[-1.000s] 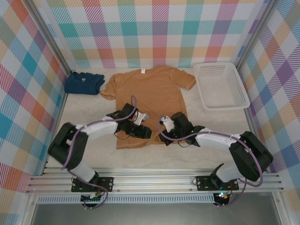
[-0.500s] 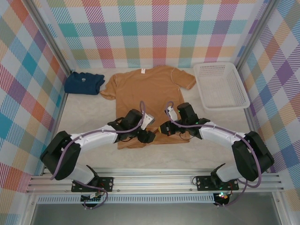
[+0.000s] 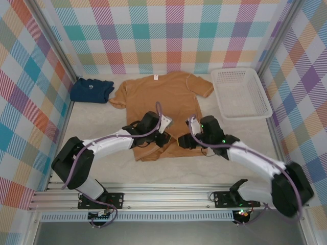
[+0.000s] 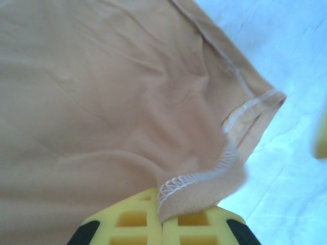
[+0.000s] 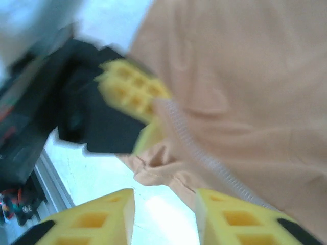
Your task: Fold the inside-out t-shirt
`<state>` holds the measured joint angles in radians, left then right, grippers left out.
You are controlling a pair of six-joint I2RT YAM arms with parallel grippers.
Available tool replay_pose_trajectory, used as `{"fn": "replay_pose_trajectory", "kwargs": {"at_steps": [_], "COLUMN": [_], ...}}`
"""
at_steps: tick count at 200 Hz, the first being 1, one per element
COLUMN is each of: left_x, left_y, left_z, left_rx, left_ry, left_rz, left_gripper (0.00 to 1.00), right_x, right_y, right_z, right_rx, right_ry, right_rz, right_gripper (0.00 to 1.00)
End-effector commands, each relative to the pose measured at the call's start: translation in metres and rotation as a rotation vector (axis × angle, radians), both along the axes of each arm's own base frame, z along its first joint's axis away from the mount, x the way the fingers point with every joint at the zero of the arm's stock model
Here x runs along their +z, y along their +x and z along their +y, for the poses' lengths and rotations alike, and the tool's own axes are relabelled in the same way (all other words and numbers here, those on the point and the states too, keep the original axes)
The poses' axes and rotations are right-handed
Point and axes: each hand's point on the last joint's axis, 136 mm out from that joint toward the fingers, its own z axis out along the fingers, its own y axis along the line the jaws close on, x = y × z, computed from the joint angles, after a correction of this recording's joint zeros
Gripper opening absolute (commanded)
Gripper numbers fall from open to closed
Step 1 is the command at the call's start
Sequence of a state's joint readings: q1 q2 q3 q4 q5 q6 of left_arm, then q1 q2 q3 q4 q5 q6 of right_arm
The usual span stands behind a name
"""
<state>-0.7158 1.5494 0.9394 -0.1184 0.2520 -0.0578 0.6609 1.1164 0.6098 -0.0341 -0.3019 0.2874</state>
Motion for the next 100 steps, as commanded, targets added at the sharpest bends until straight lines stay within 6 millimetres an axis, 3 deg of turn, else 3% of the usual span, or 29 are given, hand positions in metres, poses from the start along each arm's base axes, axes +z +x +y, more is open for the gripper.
{"fn": "replay_pose_trajectory", "kwargs": {"at_steps": [1,20,47,100], "left_x": [0.041,0.048,0.054,0.066], "left_y": [0.001,0.000,-0.004,0.002], "left_z": [0.003,0.007,0.011,0.018], "left_rx": [0.056,0.072,0.077,0.101], "left_ry": [-0.107,-0.119,-0.120,-0.158], "left_rz": [0.071,0.099,0.145,0.220], "left_gripper": [0.00,0.00,0.00,0.00], "right_x": [-0.004,-0.015,-0.028,-0.068], "right_y": [-0.014,-0.005,-0.001,0.036], "right_z": [0.014,0.027,0.056,0.067], "right_rx": [0.073,0.070,0.108,0.031], "right_ry": [-0.040,-0.052,-0.103,-0.251], "right_rz": [-0.235,-0.274,-0.409,-0.509], "right_gripper": [0.44,0.42,0.30,0.14]}}
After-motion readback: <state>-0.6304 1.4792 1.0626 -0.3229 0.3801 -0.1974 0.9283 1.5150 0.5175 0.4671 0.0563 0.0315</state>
